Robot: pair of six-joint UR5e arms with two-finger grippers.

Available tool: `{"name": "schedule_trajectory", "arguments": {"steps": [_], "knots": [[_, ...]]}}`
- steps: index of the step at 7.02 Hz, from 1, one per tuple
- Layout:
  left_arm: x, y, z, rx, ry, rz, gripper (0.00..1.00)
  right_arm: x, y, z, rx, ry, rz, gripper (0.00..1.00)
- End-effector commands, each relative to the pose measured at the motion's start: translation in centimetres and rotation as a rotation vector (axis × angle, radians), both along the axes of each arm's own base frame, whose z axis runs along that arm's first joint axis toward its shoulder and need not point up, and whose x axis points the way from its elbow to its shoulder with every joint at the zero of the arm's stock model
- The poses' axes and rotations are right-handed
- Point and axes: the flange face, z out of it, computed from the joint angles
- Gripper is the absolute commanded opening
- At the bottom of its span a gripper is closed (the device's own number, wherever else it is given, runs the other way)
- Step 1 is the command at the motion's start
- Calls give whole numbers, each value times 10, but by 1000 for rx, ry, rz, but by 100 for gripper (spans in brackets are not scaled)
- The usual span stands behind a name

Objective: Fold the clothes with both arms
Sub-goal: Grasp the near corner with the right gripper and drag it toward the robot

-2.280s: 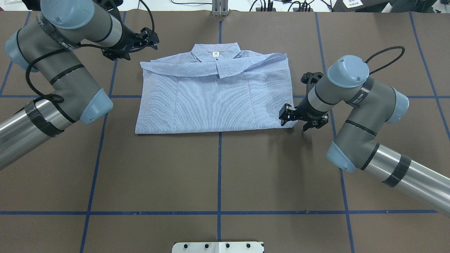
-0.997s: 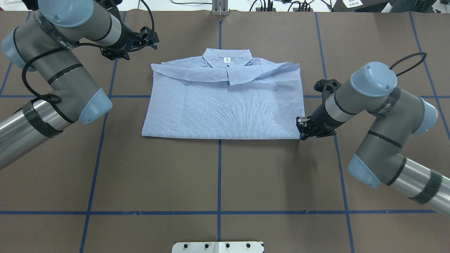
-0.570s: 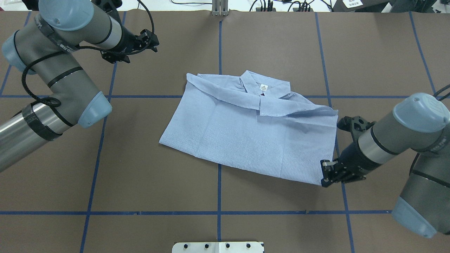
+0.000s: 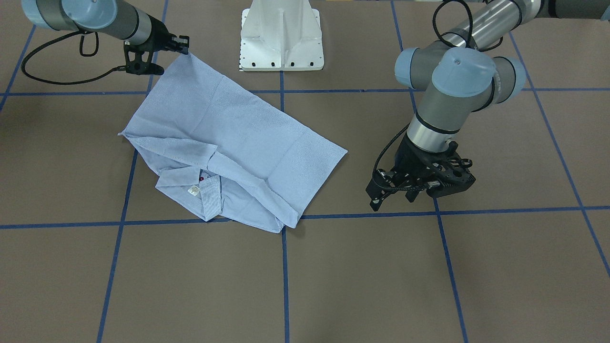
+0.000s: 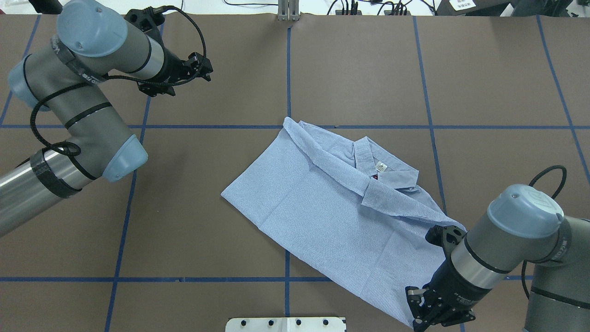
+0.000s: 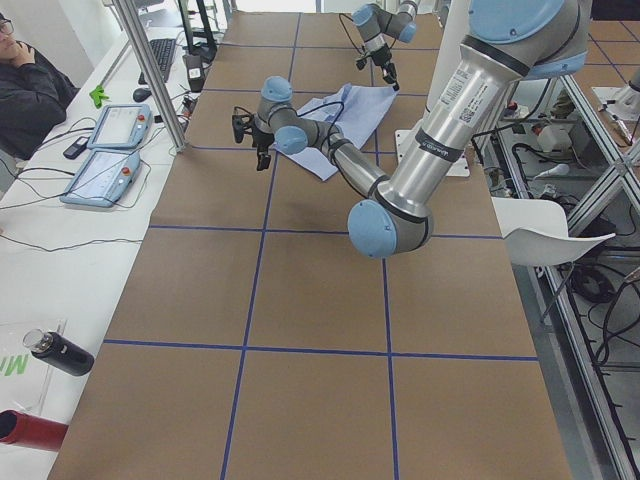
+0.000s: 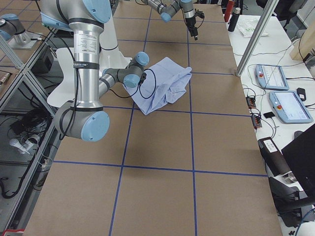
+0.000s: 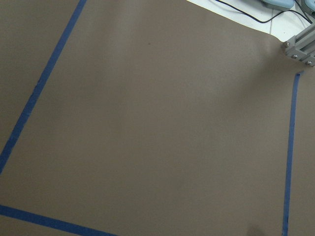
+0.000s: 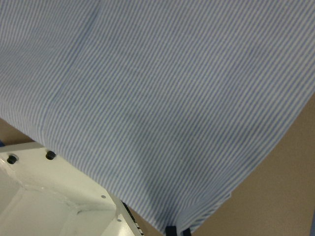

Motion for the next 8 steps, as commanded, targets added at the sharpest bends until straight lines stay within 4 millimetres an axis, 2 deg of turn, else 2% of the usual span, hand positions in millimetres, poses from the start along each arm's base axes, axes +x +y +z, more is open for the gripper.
{"name": "schedule_trajectory", "arguments": {"steps": [1, 4, 5, 6, 7, 8], "knots": [[6, 5, 0, -1, 1, 9, 99, 1, 14, 6, -40, 38, -12, 0], [7, 8, -4, 6, 8, 13, 99, 22, 33, 16, -48, 67, -39, 0], [9, 10, -4, 7, 9, 17, 99, 23, 33, 17, -49, 69, -39, 56], [19, 35, -2, 15, 16, 53, 99, 28, 20, 14, -47, 62, -3, 100], [23, 72, -7, 34, 41, 97, 99, 23, 11, 6, -34, 44, 21, 100], [41, 96, -6, -19, 68, 107, 99, 28, -25, -6, -7, 9, 109, 100]]}}
